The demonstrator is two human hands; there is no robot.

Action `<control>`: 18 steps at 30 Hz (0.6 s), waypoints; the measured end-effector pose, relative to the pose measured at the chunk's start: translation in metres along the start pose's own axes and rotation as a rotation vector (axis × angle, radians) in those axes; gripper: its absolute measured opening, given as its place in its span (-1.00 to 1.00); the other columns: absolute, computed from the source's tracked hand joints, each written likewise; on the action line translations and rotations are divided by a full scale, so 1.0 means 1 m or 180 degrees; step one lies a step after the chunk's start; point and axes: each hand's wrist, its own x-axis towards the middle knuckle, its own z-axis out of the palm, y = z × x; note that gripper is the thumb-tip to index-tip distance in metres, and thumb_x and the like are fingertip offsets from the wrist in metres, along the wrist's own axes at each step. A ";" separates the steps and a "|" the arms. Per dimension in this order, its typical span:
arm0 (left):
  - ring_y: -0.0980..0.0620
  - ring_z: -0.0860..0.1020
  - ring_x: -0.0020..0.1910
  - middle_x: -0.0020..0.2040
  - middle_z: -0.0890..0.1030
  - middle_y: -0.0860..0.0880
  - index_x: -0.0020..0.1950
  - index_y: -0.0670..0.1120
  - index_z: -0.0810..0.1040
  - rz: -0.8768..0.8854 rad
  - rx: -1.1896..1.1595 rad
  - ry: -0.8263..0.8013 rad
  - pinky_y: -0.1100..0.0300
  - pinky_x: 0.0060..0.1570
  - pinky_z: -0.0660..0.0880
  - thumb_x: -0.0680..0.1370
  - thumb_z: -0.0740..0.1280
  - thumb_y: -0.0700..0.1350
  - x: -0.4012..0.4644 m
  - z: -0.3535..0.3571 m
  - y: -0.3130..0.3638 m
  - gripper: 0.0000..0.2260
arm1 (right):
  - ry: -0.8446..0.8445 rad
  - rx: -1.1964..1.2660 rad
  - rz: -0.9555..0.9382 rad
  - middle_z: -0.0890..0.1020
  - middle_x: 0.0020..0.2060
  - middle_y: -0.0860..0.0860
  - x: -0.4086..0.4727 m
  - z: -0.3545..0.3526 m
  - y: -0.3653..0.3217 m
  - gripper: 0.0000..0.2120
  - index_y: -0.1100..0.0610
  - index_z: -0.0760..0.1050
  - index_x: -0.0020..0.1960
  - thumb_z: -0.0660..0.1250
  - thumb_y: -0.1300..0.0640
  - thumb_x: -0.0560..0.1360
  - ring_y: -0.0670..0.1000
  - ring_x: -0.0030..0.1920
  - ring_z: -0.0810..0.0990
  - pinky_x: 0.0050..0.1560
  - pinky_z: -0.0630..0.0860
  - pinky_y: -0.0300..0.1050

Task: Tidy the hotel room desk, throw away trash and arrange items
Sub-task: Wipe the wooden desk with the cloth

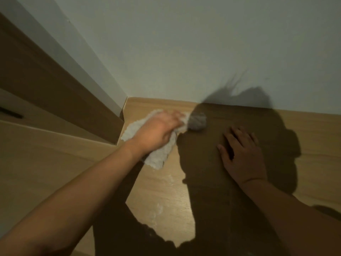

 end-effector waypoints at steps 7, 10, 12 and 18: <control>-0.21 0.50 0.33 0.34 0.55 -0.19 0.36 -0.17 0.55 -0.0265 0.0007 0.0134 -0.10 0.35 0.39 0.52 0.13 -0.25 -0.023 0.007 -0.032 -0.56 | -0.0125 -0.0008 0.0034 0.48 0.39 0.18 0.000 -0.001 -0.001 -0.49 0.17 0.52 0.35 0.14 -0.13 0.58 0.20 0.42 0.39 0.48 0.22 0.19; -0.19 0.39 0.46 0.45 0.47 -0.17 0.40 -0.13 0.53 0.0185 0.0096 -0.0156 -0.08 0.48 0.27 0.56 0.16 -0.25 -0.057 0.018 -0.007 -0.58 | -0.0208 0.0019 0.0028 0.47 0.40 0.18 0.000 -0.004 -0.002 -0.49 0.17 0.50 0.37 0.14 -0.13 0.58 0.21 0.43 0.37 0.50 0.19 0.17; -0.14 0.31 0.53 0.51 0.42 -0.13 0.42 -0.10 0.50 0.0437 0.0164 -0.0305 -0.06 0.52 0.21 0.55 0.21 -0.28 -0.093 0.026 0.005 -0.56 | -0.0249 0.0066 0.0047 0.46 0.41 0.18 0.001 -0.005 -0.001 -0.48 0.16 0.49 0.39 0.14 -0.14 0.58 0.21 0.45 0.35 0.50 0.18 0.18; -0.16 0.26 0.57 0.53 0.39 -0.13 0.40 -0.15 0.54 0.0693 0.0141 -0.0370 -0.08 0.55 0.17 0.54 0.13 -0.30 -0.160 0.048 0.032 -0.55 | -0.0258 0.0110 0.0066 0.45 0.41 0.18 0.001 -0.006 -0.001 -0.47 0.17 0.50 0.37 0.12 -0.15 0.58 0.21 0.46 0.34 0.51 0.16 0.18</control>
